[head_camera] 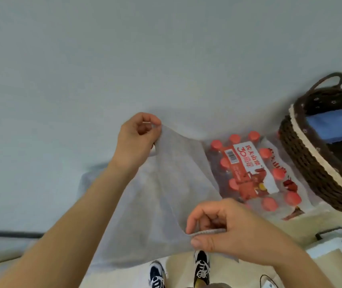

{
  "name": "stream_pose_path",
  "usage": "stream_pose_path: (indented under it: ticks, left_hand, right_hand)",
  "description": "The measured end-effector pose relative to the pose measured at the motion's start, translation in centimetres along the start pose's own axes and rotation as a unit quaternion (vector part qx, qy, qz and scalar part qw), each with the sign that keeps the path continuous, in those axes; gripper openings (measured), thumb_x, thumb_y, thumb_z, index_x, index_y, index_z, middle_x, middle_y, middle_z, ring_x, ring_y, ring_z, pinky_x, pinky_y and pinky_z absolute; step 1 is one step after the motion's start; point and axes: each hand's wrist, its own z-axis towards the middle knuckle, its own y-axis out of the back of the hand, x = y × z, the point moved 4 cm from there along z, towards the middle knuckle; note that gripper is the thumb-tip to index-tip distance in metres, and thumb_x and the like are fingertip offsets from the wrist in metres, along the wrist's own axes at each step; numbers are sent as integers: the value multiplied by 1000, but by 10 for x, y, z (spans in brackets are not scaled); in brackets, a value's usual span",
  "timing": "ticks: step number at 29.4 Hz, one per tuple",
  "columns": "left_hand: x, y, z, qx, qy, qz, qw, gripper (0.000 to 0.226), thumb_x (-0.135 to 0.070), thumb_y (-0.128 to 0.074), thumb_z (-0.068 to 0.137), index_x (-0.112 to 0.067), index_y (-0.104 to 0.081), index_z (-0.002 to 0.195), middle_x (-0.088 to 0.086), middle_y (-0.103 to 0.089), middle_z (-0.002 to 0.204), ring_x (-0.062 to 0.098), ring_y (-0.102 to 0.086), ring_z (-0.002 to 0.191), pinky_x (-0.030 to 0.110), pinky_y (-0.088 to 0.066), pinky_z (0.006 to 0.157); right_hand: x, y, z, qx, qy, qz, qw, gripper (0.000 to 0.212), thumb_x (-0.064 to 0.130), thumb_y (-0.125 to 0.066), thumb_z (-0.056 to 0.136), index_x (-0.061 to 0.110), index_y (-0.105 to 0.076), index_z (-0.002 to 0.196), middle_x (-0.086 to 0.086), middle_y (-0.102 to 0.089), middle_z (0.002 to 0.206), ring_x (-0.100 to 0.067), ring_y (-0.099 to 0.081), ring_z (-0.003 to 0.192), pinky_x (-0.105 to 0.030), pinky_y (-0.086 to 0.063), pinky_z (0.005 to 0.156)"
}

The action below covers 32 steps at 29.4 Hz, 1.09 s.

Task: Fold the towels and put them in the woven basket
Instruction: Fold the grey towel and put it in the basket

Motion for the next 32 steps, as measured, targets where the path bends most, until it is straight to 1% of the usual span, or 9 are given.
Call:
stream_pose_path:
  ticks: [3, 6, 8, 11, 16, 21, 25, 29, 32]
  left_hand:
    - [15, 57, -15, -44, 33, -23, 998, 17, 1, -63, 85, -12, -62, 95, -7, -58, 56, 10, -47, 52, 20, -41, 53]
    - [32, 114, -33, -91, 52, -45, 993, 27, -5, -68, 85, -15, -63, 109, -9, -67, 62, 5, -57, 56, 16, -45, 56]
    - [45, 147, -42, -122, 65, -57, 989, 23, -8, -69, 85, -15, -66, 106, -8, -69, 66, 0, -60, 58, 11, -44, 55]
    - [78, 187, -47, -151, 127, -80, 977, 15, -12, -70, 84, -14, -71, 99, -2, -71, 77, 2, -62, 65, 14, -46, 58]
    - [146, 219, -49, -172, 214, -59, 960, 15, -12, -71, 84, -4, -72, 97, 1, -68, 79, 4, -58, 60, 9, -43, 50]
    - [181, 227, -44, -202, 232, -72, 949, 7, -16, -67, 86, -18, -68, 80, -4, -65, 77, 13, -59, 72, 27, -51, 69]
    - [192, 225, -43, -161, 279, -79, 943, 12, -24, -65, 88, -18, -62, 78, 0, -62, 78, 14, -52, 67, 27, -44, 61]
    - [191, 231, -46, -138, 279, -172, 935, 14, -21, -73, 83, -15, -65, 74, 4, -67, 76, 16, -60, 65, 26, -50, 60]
    - [178, 231, -49, -110, 265, -219, 932, 13, -18, -75, 81, -12, -65, 75, 5, -69, 74, 15, -62, 62, 23, -50, 56]
  right_hand:
    - [16, -48, 30, 48, 5, -87, 995, 14, 26, -75, 78, 26, -68, 90, 7, -52, 64, -1, -43, 60, -21, -36, 60]
    - [30, -104, 58, 113, 21, -128, 985, 19, 30, -75, 76, 28, -67, 93, 5, -56, 68, 0, -46, 61, -18, -36, 59]
    - [36, -137, 73, 139, 34, -140, 980, 21, 32, -74, 76, 28, -66, 95, 7, -55, 68, 0, -48, 61, -15, -36, 58]
    - [37, -183, 95, 152, 45, -174, 972, 23, 32, -72, 76, 29, -63, 96, 8, -52, 68, -2, -47, 60, -14, -34, 57]
    - [16, -245, 127, 165, 26, -225, 960, 21, 30, -65, 80, 30, -59, 100, 9, -48, 62, -4, -44, 60, -18, -36, 61]
    - [4, -276, 139, 189, 39, -318, 928, 28, 30, -60, 86, 29, -55, 114, 11, -50, 65, -3, -53, 74, -15, -40, 73]
    - [12, -275, 142, 214, 20, -327, 920, 32, 38, -60, 86, 32, -54, 117, 13, -54, 79, -7, -56, 81, -20, -45, 83]
    - [32, -229, 168, 106, 24, -287, 952, 25, 33, -58, 89, 30, -62, 113, 13, -56, 75, -3, -53, 71, -25, -47, 75]
    - [46, -182, 208, -27, 90, -342, 935, 29, 20, -58, 90, 21, -62, 119, 7, -66, 101, -11, -60, 94, -30, -46, 90]
